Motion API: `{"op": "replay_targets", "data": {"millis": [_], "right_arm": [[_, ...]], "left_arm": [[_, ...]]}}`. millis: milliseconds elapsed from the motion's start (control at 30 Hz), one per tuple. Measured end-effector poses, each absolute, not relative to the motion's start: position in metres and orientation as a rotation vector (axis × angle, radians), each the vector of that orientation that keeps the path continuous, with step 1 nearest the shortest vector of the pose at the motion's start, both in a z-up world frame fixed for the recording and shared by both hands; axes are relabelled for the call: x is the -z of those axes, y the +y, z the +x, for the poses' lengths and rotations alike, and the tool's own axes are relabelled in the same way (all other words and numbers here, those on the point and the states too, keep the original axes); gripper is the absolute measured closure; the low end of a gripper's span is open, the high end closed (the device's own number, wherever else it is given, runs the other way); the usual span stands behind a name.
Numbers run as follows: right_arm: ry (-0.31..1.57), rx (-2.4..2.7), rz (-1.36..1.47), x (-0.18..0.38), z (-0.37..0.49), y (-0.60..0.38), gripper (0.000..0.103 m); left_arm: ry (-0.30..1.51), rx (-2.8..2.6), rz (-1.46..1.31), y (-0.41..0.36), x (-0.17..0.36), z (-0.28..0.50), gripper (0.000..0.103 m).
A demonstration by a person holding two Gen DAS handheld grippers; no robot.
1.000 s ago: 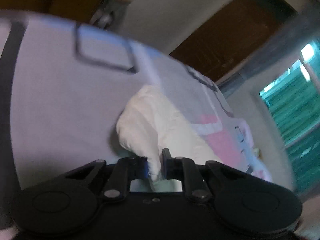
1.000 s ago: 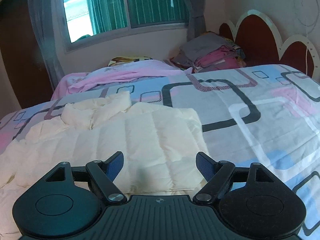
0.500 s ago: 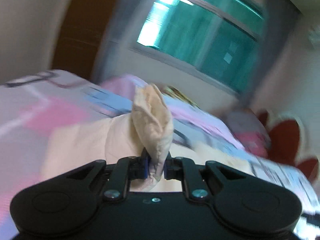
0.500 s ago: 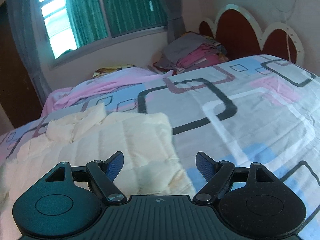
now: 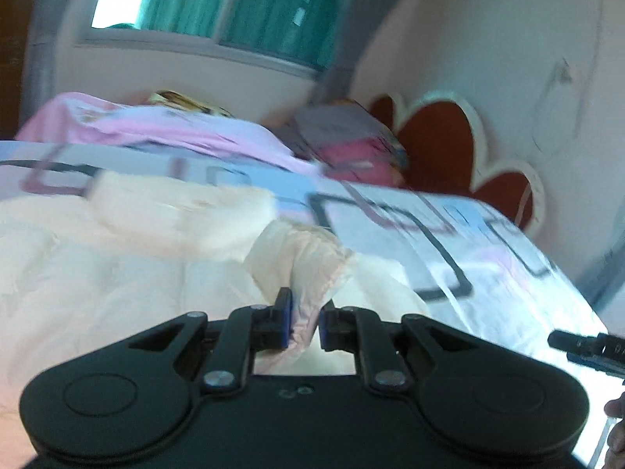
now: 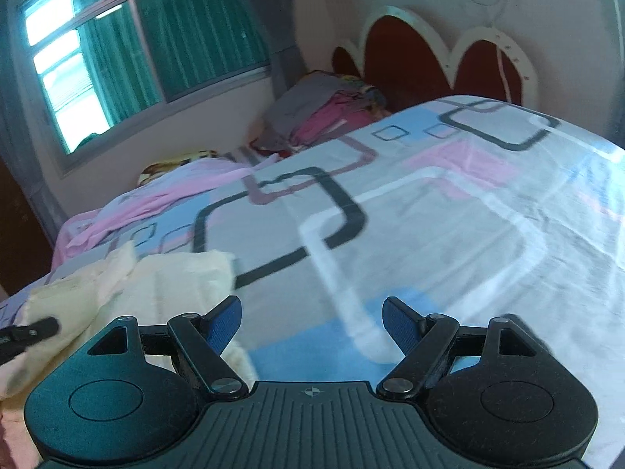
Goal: Fold large clothes
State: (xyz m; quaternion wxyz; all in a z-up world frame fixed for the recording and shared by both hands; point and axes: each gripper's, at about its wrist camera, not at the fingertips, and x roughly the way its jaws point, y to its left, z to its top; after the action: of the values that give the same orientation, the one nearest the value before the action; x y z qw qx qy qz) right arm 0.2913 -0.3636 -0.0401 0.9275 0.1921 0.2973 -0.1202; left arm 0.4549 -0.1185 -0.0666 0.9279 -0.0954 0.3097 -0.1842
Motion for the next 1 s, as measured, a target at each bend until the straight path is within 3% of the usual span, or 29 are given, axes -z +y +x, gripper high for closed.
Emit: {"op": "replay_targets", "data": {"millis": [67,100,133,200,367,867,900,933,967,1000], "right_arm": [[0.614,0.258,0.402,0.041,0.286,-0.374,0.024],[0.617,0.258,0.412,0.041,0.283,-0.379,0.023],[0.617,0.258,0.417,0.041,0.282,-0.382,0.023],[0.613,0.267,0.427,0.04,0.278,-0.389,0.023],[0.606,0.201,0.495,0.04,0.284,-0.387,0.023],[0.776,-0.144,0.587,0.079,0.385,-0.252,0.024],[0.784,-0.133,0.59,0.082,0.387,-0.248,0.05],[0.801,-0.138,0.593,0.084,0.39,-0.247,0.069],[0.816,-0.126,0.6,0.086,0.389,-0.245,0.08],[0.812,-0.119,0.6,0.085,0.386,-0.244,0.082]], "left_arm": [[0.666,0.417,-0.183,-0.139,0.074,0.456,0.089],[0.69,0.429,-0.168,-0.149,0.078,0.458,0.075],[0.703,0.437,-0.163,-0.158,0.082,0.455,0.051],[0.689,0.474,-0.165,-0.169,0.083,0.446,0.015],[0.618,0.49,-0.152,-0.157,0.067,0.424,0.018],[0.614,-0.036,-0.185,0.08,0.071,0.393,0.025],[0.618,-0.031,-0.187,0.085,0.073,0.396,0.026],[0.631,-0.025,-0.186,0.089,0.078,0.399,0.027],[0.643,-0.017,-0.184,0.092,0.08,0.402,0.027],[0.654,-0.009,-0.18,0.094,0.084,0.406,0.028]]}}
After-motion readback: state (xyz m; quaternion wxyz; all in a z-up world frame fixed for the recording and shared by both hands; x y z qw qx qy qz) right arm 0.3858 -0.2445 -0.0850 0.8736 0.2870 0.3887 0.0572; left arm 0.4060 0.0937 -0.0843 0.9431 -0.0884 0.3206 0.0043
